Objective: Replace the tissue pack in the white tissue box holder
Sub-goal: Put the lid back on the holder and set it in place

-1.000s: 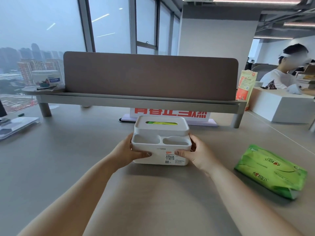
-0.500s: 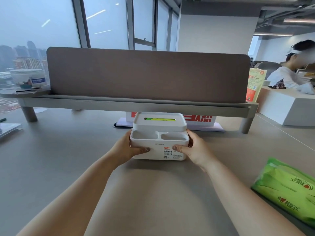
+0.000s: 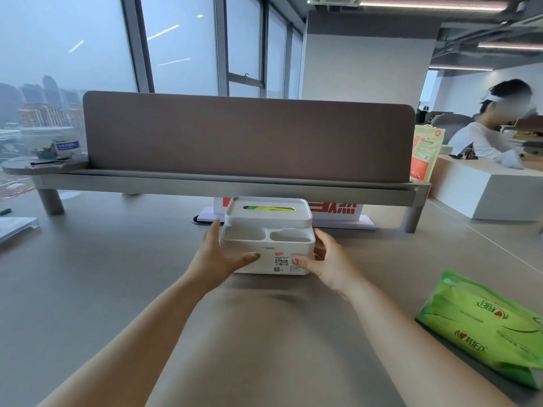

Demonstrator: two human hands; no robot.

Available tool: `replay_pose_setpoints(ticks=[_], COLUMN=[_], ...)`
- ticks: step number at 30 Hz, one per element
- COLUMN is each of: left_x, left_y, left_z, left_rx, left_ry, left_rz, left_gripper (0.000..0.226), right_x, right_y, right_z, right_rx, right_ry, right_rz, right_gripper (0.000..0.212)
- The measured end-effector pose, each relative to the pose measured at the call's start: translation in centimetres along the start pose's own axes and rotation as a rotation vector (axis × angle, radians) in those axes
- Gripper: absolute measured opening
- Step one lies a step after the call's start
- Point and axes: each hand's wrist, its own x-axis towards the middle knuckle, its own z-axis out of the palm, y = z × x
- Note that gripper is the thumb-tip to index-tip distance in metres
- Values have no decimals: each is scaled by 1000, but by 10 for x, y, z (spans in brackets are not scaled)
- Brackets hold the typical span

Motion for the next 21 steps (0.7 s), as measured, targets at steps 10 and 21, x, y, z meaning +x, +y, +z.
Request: replay_pose_setpoints(ticks=[10,21], left_x=[-65,-99], left_y=[78,120], left_z=[86,149], left_rx=[-76,66], left_ry=[-57,-269], left_rz=[220,224], left_gripper=[26,36], right_x=[-91,-190], right_y=[-23,8], right_z=[-87,-187], right_rx=[-441,-855], right_ry=[522,203], right_rz=[10,559], right_gripper=[27,53])
